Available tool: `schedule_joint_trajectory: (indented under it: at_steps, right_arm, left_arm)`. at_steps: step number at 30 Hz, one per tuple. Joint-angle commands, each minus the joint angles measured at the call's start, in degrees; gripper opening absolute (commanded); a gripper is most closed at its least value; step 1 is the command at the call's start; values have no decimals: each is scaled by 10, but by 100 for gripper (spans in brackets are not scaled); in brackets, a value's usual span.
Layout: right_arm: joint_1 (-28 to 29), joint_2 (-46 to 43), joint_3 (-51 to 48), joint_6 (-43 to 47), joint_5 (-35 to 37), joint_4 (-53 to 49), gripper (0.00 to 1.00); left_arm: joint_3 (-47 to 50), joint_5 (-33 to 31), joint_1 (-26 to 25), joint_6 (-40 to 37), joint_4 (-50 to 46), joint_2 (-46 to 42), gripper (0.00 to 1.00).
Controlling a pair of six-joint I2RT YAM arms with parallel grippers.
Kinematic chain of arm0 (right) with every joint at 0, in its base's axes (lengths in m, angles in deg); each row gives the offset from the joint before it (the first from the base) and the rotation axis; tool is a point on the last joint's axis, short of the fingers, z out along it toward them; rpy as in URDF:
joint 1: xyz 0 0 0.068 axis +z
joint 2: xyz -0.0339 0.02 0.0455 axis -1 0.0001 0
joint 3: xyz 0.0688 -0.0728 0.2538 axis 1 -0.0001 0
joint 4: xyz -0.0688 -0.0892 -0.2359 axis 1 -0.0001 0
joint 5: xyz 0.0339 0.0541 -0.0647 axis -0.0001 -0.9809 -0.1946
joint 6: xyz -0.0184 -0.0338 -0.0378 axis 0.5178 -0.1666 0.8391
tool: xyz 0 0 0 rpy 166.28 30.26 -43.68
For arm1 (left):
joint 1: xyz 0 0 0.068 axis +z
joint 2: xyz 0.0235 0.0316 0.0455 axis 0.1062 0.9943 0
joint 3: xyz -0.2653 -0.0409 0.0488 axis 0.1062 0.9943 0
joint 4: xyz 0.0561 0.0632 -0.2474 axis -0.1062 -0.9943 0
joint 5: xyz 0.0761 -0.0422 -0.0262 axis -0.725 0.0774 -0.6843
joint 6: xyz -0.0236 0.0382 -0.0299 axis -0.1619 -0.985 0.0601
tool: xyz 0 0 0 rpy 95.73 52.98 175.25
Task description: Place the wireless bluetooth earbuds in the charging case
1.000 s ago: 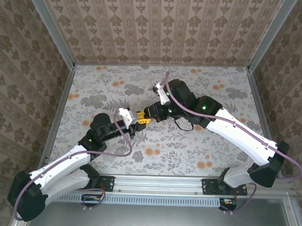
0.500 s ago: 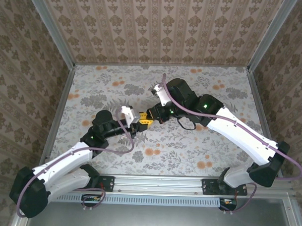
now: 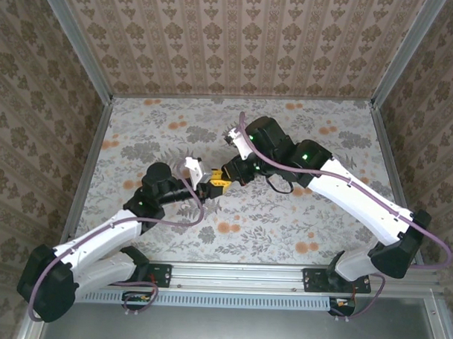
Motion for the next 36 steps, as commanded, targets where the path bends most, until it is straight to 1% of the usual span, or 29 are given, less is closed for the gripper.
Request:
schedule_joint_trajectory:
  at_steps: [1,5,8,14,19,27,36]
  right_arm:
    - [13,19,15,33,-70,27,12]
    - [12,21,14,51,-79,33,17]
    - [11,21,17,47,-66,32,23]
    - [6,8,25,1,-31,37,35]
    - [3,-6,24,-32,-29,50,43]
    - [0,-14,28,-53,-17,57,48]
    - [-5,-29,35,-74,-6,75,50]
  left_arm:
    - [-33,43,-2,14,36,5,0]
    - [-34,47,-1,17,36,10,0]
    - [-33,47,0,17,34,8,0]
    - [-27,35,1,16,33,5,0]
    - [-25,31,2,16,34,10,0]
    - [-21,30,2,18,39,14,0]
    - [-13,21,2,15,43,16,0]
